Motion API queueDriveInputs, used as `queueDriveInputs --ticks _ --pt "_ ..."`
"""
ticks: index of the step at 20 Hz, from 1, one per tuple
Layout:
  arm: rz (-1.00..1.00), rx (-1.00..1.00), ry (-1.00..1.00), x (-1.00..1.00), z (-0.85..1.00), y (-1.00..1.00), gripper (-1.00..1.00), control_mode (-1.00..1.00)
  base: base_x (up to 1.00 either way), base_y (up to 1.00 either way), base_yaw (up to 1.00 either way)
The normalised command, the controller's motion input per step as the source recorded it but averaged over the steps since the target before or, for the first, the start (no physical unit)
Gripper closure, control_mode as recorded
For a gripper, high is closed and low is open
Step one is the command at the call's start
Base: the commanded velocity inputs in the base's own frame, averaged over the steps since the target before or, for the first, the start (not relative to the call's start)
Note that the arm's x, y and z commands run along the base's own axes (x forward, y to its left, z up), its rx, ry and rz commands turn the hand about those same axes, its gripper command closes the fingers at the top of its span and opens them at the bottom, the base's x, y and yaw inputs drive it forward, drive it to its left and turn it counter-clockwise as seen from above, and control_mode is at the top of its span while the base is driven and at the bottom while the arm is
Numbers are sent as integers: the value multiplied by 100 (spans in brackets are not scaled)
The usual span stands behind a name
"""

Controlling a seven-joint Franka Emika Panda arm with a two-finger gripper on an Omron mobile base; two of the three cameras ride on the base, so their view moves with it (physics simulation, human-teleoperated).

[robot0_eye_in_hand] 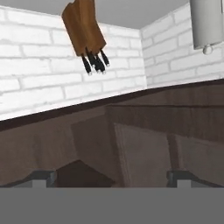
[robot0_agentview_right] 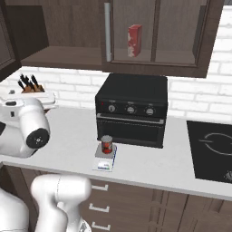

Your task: Pick the canned food and place it on the digital scale for weighing, and close the cabinet.

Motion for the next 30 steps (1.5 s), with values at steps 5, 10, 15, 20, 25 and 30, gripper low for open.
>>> queueDriveInputs --ticks 5,10,15,20,25,30 --pt "6 29 -65 0 -88 17 -100 -100 0 0 0" --pt "0 7 -70 0 -67 79 -100 -100 0 0 0" --pt "0 5 -42 16 -55 57 -100 -100 0 0 0" --pt "0 8 -13 35 -50 44 -100 -100 0 0 0" --pt "0 11 -6 40 -42 45 -100 -100 0 0 0" --pt "0 15 -5 26 -44 53 -100 -100 0 0 0"
